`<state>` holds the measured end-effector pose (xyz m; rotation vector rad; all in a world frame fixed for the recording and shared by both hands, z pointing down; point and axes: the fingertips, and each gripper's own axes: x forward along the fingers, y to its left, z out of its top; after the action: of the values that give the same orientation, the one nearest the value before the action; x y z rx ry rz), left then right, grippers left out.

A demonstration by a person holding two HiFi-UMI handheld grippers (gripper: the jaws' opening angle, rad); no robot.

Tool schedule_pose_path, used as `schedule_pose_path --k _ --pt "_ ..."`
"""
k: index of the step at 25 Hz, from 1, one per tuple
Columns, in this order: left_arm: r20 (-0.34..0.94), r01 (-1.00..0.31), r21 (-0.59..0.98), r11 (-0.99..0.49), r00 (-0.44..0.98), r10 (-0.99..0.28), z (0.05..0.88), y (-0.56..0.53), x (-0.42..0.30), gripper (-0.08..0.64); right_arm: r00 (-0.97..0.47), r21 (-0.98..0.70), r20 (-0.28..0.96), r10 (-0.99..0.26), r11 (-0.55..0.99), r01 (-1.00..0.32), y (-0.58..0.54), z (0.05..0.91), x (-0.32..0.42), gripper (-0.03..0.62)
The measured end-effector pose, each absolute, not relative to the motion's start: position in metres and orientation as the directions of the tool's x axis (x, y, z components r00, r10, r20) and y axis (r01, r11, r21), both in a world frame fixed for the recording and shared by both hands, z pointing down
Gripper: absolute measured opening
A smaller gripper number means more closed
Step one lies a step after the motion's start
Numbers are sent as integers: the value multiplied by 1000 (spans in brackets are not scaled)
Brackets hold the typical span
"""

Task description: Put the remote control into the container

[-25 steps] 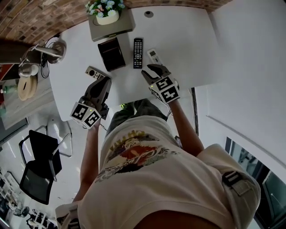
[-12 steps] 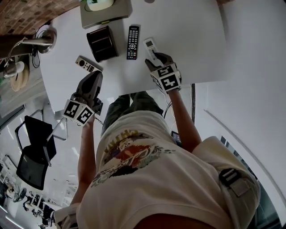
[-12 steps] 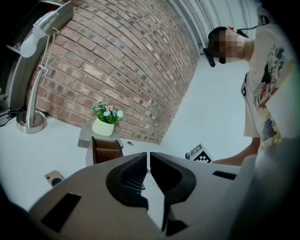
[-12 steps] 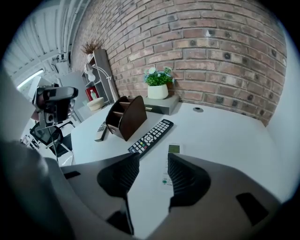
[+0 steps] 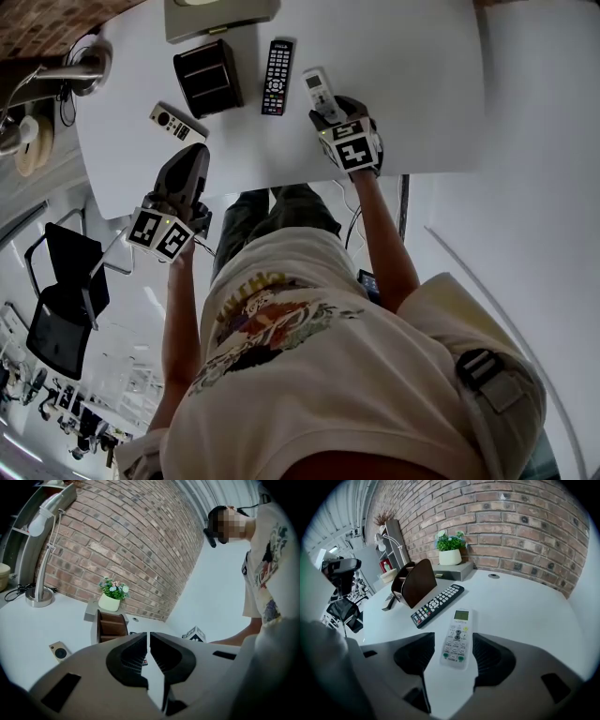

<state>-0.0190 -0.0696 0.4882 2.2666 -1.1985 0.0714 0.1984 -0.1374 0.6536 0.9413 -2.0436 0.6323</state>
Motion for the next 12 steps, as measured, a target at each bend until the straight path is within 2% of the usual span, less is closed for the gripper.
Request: schedule_pose_path --k 12 --pt "315 -797 448 -405 564 -763 485 -62 -18 6 -395 -108 855 -337 628 -770 -136 684 198 239"
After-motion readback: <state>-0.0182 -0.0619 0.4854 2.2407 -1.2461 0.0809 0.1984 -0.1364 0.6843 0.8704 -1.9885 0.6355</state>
